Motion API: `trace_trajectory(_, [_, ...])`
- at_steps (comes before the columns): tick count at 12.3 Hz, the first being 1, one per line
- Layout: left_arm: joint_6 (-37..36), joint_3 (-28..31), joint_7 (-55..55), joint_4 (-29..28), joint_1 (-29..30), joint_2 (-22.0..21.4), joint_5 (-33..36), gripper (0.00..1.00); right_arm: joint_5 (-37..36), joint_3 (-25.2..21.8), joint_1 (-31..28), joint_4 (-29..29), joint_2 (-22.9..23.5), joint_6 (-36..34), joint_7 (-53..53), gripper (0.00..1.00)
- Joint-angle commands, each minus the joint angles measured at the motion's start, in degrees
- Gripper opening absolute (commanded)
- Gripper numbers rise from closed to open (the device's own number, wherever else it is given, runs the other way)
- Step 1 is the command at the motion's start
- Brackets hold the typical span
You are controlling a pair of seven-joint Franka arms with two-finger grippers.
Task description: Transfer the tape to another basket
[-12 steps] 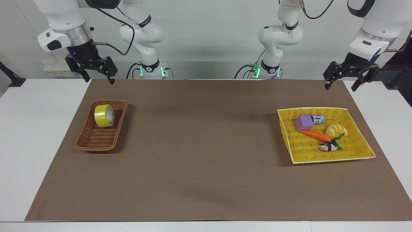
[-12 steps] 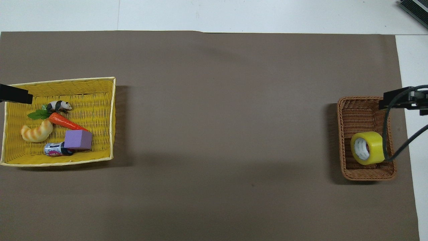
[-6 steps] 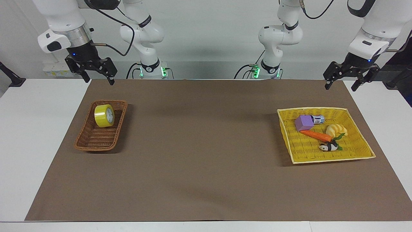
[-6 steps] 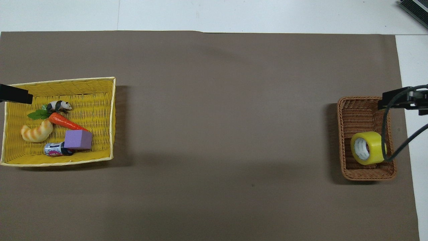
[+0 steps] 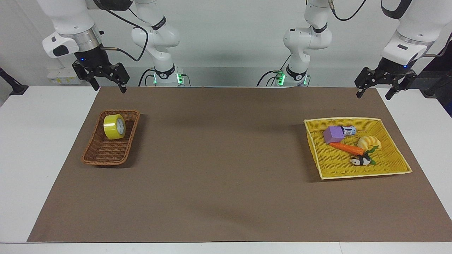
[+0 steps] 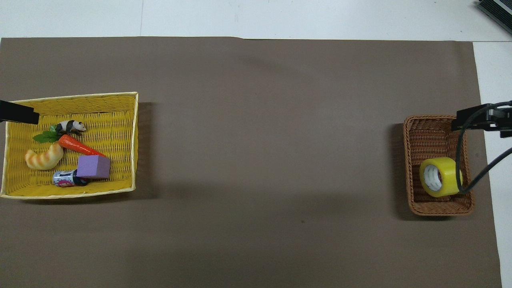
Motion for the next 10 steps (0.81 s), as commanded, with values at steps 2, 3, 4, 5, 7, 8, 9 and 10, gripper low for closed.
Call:
trace_trajectory(2, [-0.99,-0.19,0.28,-0.24,0.48,-0.85,-0.88,1.0,1.55,0.03,-0.51,0.53,0.33,0.57,-0.89,1.0])
trace_trajectory(3, [-0.99,-0.19,0.28,-0.24,0.48,-0.85,-0.88,1.0,1.55,0.03,-0.68,0.53,0.33,0.57,-0.97,1.0])
trace_trajectory(4, [-0.99,-0.19,0.28,-0.24,0.48,-0.85,-0.88,1.0,1.55,0.03,-0.68,0.53,0.33,0.3,-0.97,1.0])
trace_trajectory(5, [-0.99,-0.19,0.28,-0.24,0.48,-0.85,-0.88,1.0,1.55,0.03,-0.68,0.53,0.33,0.13,-0.97,1.0])
trace_trajectory(7, [-0.99,-0.19,0.28,-0.24,0.48,-0.85,-0.88,1.0,1.46,-0.15,-0.68,0.44,0.33,-0.22,-0.8,1.0])
trace_trajectory(8, [-0.99,-0.19,0.28,-0.24,0.48,-0.85,-0.88,1.0,1.46,-0.24,-0.77,0.35,0.16,-0.31,-0.8,1.0])
trace_trajectory(9, [-0.99,-0.19,0.28,-0.24,0.48,-0.85,-0.88,1.0,1.46,-0.41,-0.77,0.35,0.15,-0.4,-0.8,1.0])
trace_trajectory(10, [-0.9,-0.19,0.28,-0.24,0.48,-0.85,-0.88,1.0,1.46,-0.5,-0.77,0.35,0.15,-0.4,-0.89,1.0])
